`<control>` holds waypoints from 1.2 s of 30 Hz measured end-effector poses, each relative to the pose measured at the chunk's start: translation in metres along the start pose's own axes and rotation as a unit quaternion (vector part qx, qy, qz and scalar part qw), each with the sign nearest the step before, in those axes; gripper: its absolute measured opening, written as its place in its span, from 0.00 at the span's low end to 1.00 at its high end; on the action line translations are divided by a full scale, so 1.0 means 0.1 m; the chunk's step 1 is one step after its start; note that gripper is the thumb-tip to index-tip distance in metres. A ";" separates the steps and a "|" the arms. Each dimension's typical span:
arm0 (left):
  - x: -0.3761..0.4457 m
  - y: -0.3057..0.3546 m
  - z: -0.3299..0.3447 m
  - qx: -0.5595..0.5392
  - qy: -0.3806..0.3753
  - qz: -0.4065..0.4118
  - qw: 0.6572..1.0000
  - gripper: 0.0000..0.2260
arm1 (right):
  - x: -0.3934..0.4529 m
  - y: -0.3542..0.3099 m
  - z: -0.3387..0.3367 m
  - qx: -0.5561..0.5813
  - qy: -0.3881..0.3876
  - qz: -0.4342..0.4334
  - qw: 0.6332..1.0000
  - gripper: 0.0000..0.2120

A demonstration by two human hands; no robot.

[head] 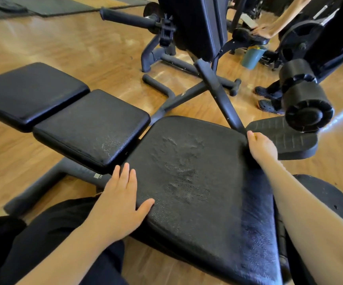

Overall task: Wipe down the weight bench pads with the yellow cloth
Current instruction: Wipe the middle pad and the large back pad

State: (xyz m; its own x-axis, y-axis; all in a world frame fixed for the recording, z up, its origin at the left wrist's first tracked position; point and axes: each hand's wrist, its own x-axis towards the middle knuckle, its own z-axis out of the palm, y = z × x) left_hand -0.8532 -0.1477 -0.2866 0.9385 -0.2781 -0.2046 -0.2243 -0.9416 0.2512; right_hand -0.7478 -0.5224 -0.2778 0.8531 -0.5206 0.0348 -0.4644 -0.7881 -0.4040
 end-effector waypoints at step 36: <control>0.07 -0.06 0.02 -0.001 -0.008 0.019 1.000 0.50 | 0.17 -1.27 0.49 -0.019 -0.143 -0.266 0.953 0.15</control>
State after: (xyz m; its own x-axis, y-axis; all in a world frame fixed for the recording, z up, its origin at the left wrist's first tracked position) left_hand -0.8456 -0.1441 -0.2914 0.9249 -0.3166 -0.2104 -0.2587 -0.9298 0.2617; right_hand -0.6627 -0.4152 -0.2708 0.9977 0.0620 -0.0281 0.0474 -0.9295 -0.3658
